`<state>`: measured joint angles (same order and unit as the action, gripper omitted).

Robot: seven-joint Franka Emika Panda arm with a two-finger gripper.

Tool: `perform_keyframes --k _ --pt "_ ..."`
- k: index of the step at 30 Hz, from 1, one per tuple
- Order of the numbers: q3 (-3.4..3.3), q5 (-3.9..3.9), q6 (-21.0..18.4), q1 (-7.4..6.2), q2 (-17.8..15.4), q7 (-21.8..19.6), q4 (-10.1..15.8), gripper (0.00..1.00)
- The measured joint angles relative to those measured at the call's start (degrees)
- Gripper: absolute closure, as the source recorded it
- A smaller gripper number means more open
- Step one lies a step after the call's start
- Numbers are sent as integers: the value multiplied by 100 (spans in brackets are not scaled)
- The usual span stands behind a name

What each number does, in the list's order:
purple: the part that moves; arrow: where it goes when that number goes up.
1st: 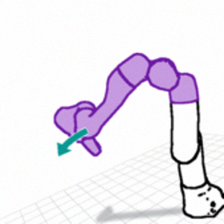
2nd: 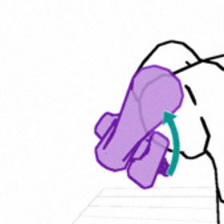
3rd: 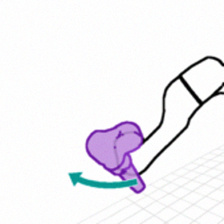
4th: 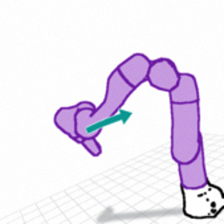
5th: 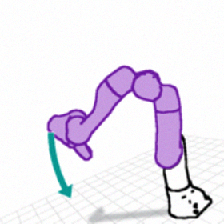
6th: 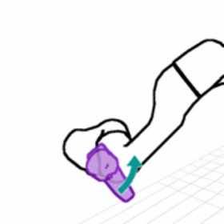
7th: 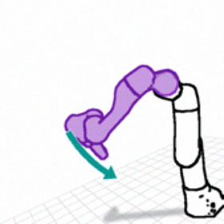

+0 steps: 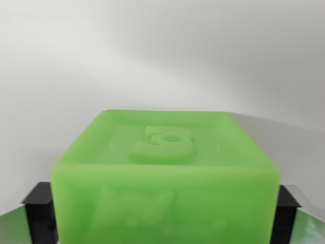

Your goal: Stack cube

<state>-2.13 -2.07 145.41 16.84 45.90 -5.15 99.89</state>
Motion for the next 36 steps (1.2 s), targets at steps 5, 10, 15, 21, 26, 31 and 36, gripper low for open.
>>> perform_keyframes --k 5,10,15,21,26,31,36 --pt "0 0 0 0 0 0 0 100" --pt "1 0 0 0 0 1 -1 100" --pt "2 0 0 1 0 1 -1 100" --pt "1 0 0 1 0 1 -1 100" --pt "1 0 -1 1 -1 1 -1 100" --pt "1 0 -11 0 -19 1 5 100" --pt "1 0 -55 0 -112 1 34 100"
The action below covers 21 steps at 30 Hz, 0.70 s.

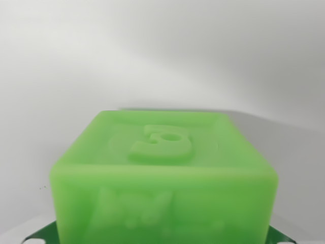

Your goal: Stack cube

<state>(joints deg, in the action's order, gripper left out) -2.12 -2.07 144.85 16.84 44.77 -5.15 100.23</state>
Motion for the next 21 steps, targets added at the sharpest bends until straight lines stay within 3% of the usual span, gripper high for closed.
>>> perform_keyframes --k 21 --pt "-6 0 -371 0 -548 0 157 100"
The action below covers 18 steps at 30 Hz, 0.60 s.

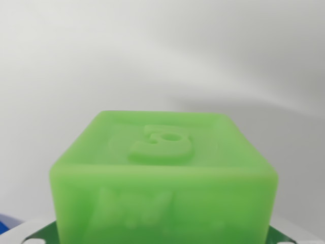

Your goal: Stack cube

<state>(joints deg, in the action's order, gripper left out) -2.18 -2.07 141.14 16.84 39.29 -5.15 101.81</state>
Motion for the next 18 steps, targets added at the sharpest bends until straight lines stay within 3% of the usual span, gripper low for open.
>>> perform_keyframes --k 11,18 --pt "-8 0 -282 -1 -366 -20 62 100" --pt "-43 0 -276 -53 -573 -315 324 100"
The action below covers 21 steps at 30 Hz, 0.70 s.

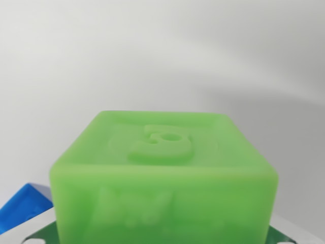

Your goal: Stack cube

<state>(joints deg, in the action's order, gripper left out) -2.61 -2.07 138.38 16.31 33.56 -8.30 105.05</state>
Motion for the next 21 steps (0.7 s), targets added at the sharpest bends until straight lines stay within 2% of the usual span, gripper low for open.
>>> perform_keyframes --k 21 --pt "-62 0 81 -143 -694 -1104 781 100"
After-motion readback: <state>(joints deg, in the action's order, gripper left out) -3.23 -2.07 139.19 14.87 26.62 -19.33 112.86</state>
